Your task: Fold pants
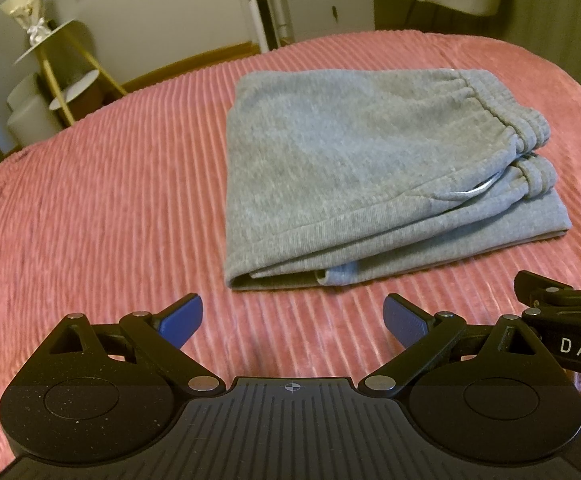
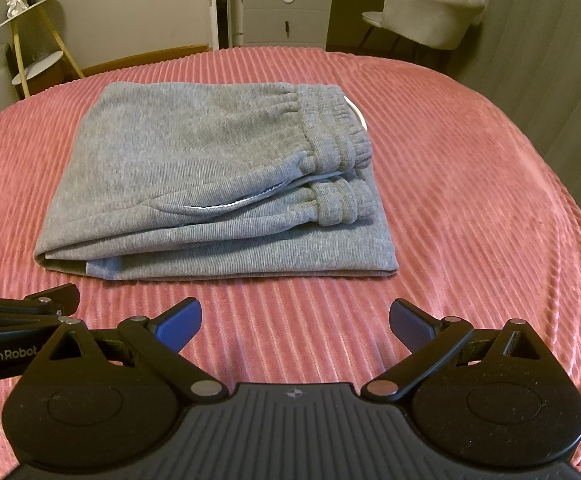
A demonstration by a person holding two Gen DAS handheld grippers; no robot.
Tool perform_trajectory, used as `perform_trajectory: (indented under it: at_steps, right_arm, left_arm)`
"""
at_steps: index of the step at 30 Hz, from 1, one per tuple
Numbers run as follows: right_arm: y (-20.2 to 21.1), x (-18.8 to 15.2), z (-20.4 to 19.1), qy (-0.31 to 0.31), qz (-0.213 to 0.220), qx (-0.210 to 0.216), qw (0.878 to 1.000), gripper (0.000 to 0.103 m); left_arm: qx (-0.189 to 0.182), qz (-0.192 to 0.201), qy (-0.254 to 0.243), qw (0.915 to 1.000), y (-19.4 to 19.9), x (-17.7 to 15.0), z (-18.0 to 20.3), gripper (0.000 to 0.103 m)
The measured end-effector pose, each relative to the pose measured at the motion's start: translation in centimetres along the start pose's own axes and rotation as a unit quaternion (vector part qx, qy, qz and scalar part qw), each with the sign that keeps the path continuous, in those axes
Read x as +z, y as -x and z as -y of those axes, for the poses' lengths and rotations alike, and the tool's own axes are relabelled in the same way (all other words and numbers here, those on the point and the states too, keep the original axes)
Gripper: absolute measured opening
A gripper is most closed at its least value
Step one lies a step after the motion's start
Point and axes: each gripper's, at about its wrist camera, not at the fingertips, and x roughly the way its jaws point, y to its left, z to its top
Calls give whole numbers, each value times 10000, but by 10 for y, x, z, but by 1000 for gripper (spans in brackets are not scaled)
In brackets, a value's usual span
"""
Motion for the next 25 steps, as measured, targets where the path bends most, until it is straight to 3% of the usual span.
perform_trajectory:
  at_steps: [15,25]
  right_arm:
    - [-4,1,0,12,-22,31,10000,100]
    - [-1,-1,8,-88,16,6,10000,100]
  left_arm:
    - [35,12,6,10000,-2,2,0,100]
    - [-167,60,-16,9998,1,0,3,100]
